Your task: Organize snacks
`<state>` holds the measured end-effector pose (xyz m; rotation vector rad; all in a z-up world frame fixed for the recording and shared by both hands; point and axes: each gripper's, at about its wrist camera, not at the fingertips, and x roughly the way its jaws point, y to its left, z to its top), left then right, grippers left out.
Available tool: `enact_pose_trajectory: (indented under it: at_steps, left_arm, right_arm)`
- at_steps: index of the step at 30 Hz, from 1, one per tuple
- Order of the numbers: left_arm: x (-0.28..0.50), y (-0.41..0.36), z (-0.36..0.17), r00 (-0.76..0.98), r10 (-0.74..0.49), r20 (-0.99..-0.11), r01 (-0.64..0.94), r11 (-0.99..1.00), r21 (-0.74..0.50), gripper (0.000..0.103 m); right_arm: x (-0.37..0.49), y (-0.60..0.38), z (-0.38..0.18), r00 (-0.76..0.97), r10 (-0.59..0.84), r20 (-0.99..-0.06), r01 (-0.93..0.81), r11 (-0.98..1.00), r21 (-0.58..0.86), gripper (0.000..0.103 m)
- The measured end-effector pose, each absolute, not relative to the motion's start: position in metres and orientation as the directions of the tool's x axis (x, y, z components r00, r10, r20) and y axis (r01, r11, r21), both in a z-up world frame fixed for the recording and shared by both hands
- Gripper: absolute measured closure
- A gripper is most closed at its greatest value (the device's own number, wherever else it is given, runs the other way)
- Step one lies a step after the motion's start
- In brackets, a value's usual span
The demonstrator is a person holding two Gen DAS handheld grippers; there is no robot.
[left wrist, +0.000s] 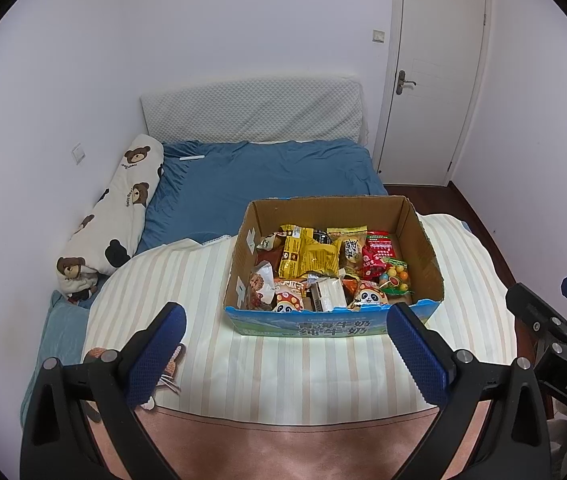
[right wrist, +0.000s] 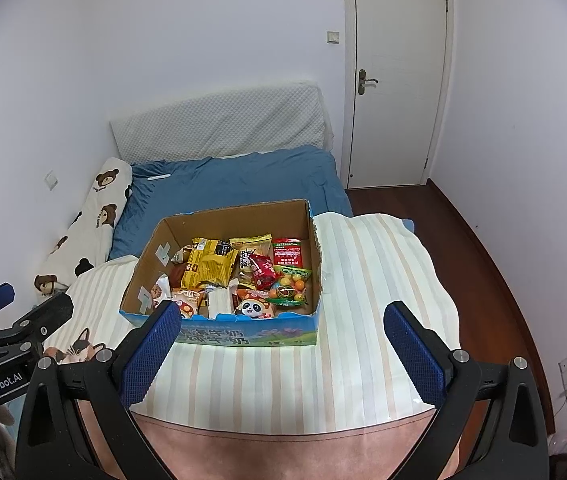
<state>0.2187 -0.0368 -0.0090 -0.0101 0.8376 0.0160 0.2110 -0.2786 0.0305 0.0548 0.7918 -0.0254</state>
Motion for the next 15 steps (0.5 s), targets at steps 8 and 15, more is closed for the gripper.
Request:
enact_pose_trajectory:
  at_steps: [8,15]
  left_arm:
    - [0.2185,-0.0365,-0.0091,0.67,0.01,-0.743,-0.018,1.0,-0.003,0.0]
    - [0.2174,-0.0415,-0.0119,0.675,0.022,-0.738,-0.023,1.0,0.008,0.0]
  right_arm:
    - [0.2092,-0.2764,0.031,0.701,0.003,-0.713,0.04,0.998,0.043,0.0]
    - [0.2077,-0.2759,0.0319,0.707,0.001,-0.708,0.042,0.998,0.043,0.0]
